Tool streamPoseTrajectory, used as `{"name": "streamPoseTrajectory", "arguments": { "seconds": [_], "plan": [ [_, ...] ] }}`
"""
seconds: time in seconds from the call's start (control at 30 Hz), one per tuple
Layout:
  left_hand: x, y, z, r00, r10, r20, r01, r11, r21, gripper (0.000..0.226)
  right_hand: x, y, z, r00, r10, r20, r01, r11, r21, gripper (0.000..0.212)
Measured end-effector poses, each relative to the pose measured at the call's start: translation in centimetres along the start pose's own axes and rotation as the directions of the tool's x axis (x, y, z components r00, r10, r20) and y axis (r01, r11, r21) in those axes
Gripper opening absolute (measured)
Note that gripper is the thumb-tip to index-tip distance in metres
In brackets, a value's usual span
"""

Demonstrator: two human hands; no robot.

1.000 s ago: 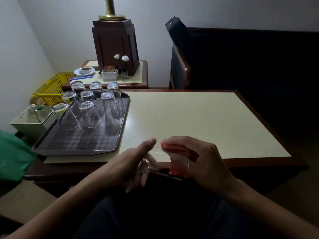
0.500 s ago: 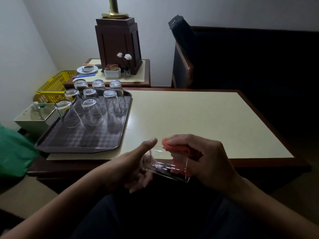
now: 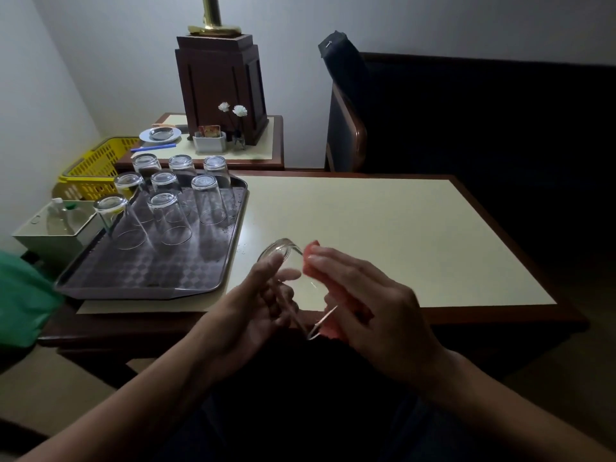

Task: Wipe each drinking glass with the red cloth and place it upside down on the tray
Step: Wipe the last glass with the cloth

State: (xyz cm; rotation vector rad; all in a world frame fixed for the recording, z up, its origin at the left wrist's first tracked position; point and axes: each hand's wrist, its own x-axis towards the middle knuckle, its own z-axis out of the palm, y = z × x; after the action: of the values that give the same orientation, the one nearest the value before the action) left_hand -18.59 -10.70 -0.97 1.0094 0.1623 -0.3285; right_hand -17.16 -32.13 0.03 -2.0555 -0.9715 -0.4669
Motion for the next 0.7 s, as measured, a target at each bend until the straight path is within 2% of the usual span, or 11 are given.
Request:
{"name": "streamPoseTrajectory", "arguments": {
  "seconds": [0.07,0.17,0.3,0.33,0.4,0.47,0.5,0.53,0.57,0.63,0.7],
  "plan": [
    [-0.3,-0.3,0.7,0.997,-0.047,0.056,0.051,0.997,-0.064,0.069,0.0,-0.3,0.4,0.982,-0.100,0.163,0.093,0.995,0.047,0.067],
    [-1.1,-0.8,1.6,0.983,-0.153,0.101,0.164,0.980,-0.110,0.060,-0.6,-1.2,1.5,0.941,-0.101,0.322,0.051,0.986,0.158,0.075],
    [-1.5,-1.3,2.0,0.957,-0.227,0.182,0.242,0.968,-0.062,0.048,-0.8,-0.8,2.3,0.942,0.211,0.263,-0.276,0.930,0.242,0.063],
    [-1.4,-1.2,2.0,0.948,-0.220,0.228,0.242,0.968,-0.070,0.041,-0.6,-0.7,2.3,0.913,0.318,0.257,-0.393,0.857,0.334,0.063],
    [-1.4,-1.0,1.9,0.942,-0.195,0.272,0.188,0.981,0.052,0.041,-0.3,-0.6,1.9,0.816,0.492,0.305,-0.565,0.563,0.603,0.070],
    [-1.3,-0.6,1.7,0.962,-0.171,0.214,0.108,0.954,0.279,0.061,-0.1,0.0,1.8,0.727,0.573,0.378,-0.595,0.252,0.763,0.073],
    [-1.2,-0.3,1.6,0.977,-0.153,0.151,0.093,0.934,0.344,0.072,-0.1,0.0,1.6,0.712,0.591,0.379,-0.589,0.208,0.781,0.073],
    [-0.9,-0.1,1.4,0.987,-0.133,0.094,0.089,0.924,0.371,0.079,-0.1,-0.2,1.4,0.714,0.598,0.363,-0.591,0.238,0.770,0.072],
    [-0.8,0.1,1.3,0.992,-0.112,0.053,0.084,0.923,0.376,0.081,-0.1,-0.7,1.3,0.736,0.586,0.338,-0.601,0.337,0.725,0.071],
    [-0.6,0.7,1.1,0.998,-0.065,-0.007,0.062,0.915,0.400,0.068,-0.1,-1.8,1.4,0.807,0.512,0.296,-0.586,0.627,0.514,0.069],
    [-0.6,1.1,0.5,0.998,-0.032,-0.054,0.053,0.896,0.442,0.059,-0.6,-1.8,1.8,0.878,0.398,0.266,-0.465,0.842,0.275,0.070]
  ]
}}
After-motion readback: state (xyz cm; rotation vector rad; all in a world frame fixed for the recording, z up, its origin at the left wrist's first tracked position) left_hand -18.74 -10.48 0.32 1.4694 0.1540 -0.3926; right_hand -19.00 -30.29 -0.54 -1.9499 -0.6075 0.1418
